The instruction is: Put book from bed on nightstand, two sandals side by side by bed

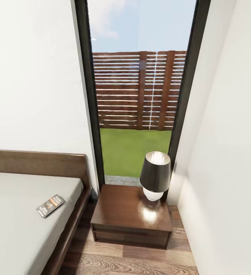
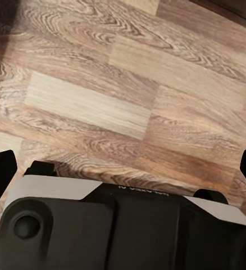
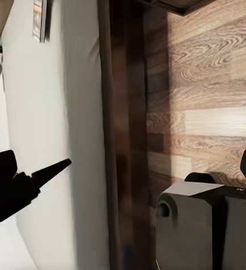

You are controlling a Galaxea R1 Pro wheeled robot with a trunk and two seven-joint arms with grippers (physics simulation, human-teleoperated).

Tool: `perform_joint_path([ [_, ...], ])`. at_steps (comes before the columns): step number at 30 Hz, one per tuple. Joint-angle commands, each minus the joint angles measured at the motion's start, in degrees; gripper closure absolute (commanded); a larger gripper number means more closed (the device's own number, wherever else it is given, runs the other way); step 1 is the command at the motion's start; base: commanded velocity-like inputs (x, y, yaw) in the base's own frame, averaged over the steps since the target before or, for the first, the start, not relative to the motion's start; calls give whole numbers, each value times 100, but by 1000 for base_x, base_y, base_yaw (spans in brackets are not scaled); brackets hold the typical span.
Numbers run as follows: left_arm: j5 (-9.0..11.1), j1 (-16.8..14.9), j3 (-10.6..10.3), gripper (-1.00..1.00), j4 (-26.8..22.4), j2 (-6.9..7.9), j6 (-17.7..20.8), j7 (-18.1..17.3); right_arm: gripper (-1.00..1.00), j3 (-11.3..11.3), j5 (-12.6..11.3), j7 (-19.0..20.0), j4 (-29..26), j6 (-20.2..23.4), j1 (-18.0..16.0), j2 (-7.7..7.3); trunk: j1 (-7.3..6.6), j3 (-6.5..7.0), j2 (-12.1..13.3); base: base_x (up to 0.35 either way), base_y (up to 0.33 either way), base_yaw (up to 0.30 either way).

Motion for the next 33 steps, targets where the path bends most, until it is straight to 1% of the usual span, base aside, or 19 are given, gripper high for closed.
perform_joint_path([
  [1,60,-7,-43,-100,7,2,-25,-19,-100,45,-61,15,-3,50,-3,-2,4,-13,-13,0,0,0],
  [4,60,-7,-28,-100,-42,28,-23,-18,-100,47,-61,15,-3,50,-2,-2,4,-13,-13,0,0,0],
  [8,57,-18,-23,-100,-240,47,13,-8,-100,48,-61,15,-3,50,-1,-2,4,-13,-13,0,0,0],
  [11,49,-28,-22,-100,-547,77,294,-6,-100,46,-61,14,-3,50,-2,-2,4,-13,-13,0,0,0],
  [13,45,-31,-21,-100,-970,136,742,-5,-100,46,-61,10,-3,50,-3,-2,4,-13,-13,0,0,0],
  [14,45,-31,-21,-100,-1098,156,873,-5,-100,47,-61,9,-3,50,-2,-2,4,-13,-13,0,0,0],
  [17,49,-33,-21,-100,-1905,289,1641,-4,-100,44,-61,7,-3,50,-2,-2,4,-13,-13,0,0,0],
  [18,50,-33,-21,-100,-2033,301,1750,-4,-100,43,-61,7,-3,50,-2,-2,4,-13,-13,0,0,0],
  [19,50,-33,-21,-100,-2277,320,1941,-4,-100,44,-61,7,-3,50,-2,-2,4,-13,-13,0,0,0],
  [22,47,-35,-19,-100,-2756,340,2239,-1,-100,43,-61,7,-3,50,-1,-2,4,-13,-13,0,0,0],
  [25,44,-40,-14,-100,-3572,356,2767,3,-100,44,-61,4,-3,50,-1,-2,4,-13,-13,0,0,0],
  [26,43,-43,2,-100,-4262,375,3346,11,-100,43,-61,0,-3,50,-4,-2,4,-13,-13,0,0,0],
  [27,43,-48,61,-100,-4762,424,3770,16,-100,44,-61,-1,-3,50,-2,-2,4,-13,-13,0,0,0],
  [28,43,-52,95,-100,-4925,447,3907,18,-100,43,-61,-1,-3,50,-2,-2,4,-13,-13,0,0,0],
  [29,43,-113,241,-100,-5412,499,4321,24,-100,43,-61,-2,-3,50,-3,-2,4,-13,-13,0,0,0],
  [30,43,-266,409,-100,-5848,526,4709,27,-100,45,-61,-2,-3,50,-4,-2,4,-13,-13,0,0,0],
  [31,45,-420,563,-100,-6109,539,5003,29,-100,44,-61,-2,-3,50,-4,-2,4,-13,-13,0,0,0],
  [32,47,-581,768,-100,-6308,548,5311,28,-100,43,-61,-2,-3,50,-3,-2,4,-13,-13,0,0,0],
  [33,49,-741,1038,-100,-6437,554,5602,28,-100,42,-61,-2,-3,50,-2,-2,4,-13,-13,0,0,0],
])
